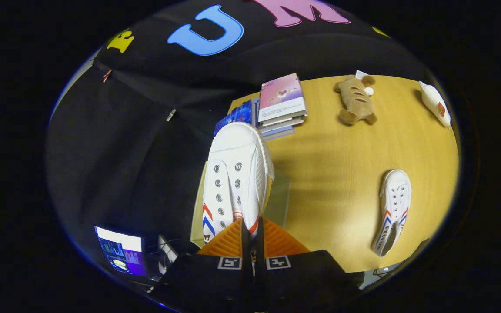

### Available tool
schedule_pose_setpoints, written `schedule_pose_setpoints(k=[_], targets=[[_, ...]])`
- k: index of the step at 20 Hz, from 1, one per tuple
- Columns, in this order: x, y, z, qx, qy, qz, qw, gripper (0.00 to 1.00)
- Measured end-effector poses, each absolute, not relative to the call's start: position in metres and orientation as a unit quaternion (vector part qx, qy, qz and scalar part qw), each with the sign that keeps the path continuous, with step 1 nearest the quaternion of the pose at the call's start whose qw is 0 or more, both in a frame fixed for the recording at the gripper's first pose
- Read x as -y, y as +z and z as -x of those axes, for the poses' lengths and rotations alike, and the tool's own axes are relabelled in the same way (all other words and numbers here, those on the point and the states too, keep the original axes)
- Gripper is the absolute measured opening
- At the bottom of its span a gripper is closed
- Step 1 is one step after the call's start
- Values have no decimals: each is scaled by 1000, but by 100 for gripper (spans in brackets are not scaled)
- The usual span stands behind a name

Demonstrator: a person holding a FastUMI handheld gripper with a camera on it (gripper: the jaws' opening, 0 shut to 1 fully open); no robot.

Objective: Open the storage box then place both shoes into the box .Put the left shoe in first, then the right shoe, with the right side of both shoes facing outward in a uniform manner.

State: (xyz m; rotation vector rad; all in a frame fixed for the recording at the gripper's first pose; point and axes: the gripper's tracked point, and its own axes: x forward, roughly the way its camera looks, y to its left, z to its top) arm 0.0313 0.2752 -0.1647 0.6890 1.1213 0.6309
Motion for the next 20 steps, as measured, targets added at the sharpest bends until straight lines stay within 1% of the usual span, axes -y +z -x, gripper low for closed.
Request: schedule_pose_setpoints(k=[4,9,12,20], targets=[[-322,-154,-30,-528,290,-328,727,6],[-371,-169,-27,-560,265,-313,719,6],[-401,-189,-21,-585,251,-311,706,6],[-447,-264,-5,-634,200,-267,697,6]])
